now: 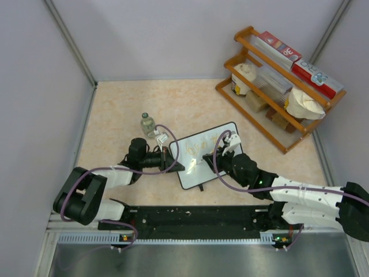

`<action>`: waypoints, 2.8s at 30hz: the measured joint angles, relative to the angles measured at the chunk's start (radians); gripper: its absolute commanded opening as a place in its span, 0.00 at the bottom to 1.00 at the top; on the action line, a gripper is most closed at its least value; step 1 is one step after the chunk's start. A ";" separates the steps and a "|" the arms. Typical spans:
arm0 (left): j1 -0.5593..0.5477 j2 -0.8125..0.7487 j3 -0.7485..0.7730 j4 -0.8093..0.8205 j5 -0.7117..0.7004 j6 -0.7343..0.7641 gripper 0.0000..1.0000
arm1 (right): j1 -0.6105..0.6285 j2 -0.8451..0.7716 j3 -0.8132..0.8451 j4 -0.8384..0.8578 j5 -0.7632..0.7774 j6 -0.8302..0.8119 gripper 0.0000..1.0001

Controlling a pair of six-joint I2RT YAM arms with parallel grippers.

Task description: Write a sentence on the whiteboard

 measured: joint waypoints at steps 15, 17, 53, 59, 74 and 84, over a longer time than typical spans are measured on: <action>0.000 0.000 0.000 0.000 0.000 0.000 0.00 | 0.000 -0.004 -0.003 -0.026 -0.031 0.020 0.00; 0.000 0.000 0.000 0.000 0.000 0.000 0.00 | 0.000 -0.011 -0.009 -0.034 -0.031 0.025 0.00; 0.000 0.000 0.000 0.000 0.002 0.000 0.00 | -0.014 -0.025 0.025 -0.082 0.001 0.025 0.00; 0.000 0.000 0.000 0.000 0.002 0.000 0.00 | -0.069 -0.070 0.025 -0.082 -0.110 0.034 0.00; 0.000 0.000 0.000 0.000 0.002 0.000 0.00 | -0.138 -0.205 0.027 -0.156 -0.163 -0.003 0.00; 0.000 0.000 0.000 0.001 0.002 0.000 0.00 | -0.139 -0.195 0.027 -0.159 -0.167 -0.039 0.00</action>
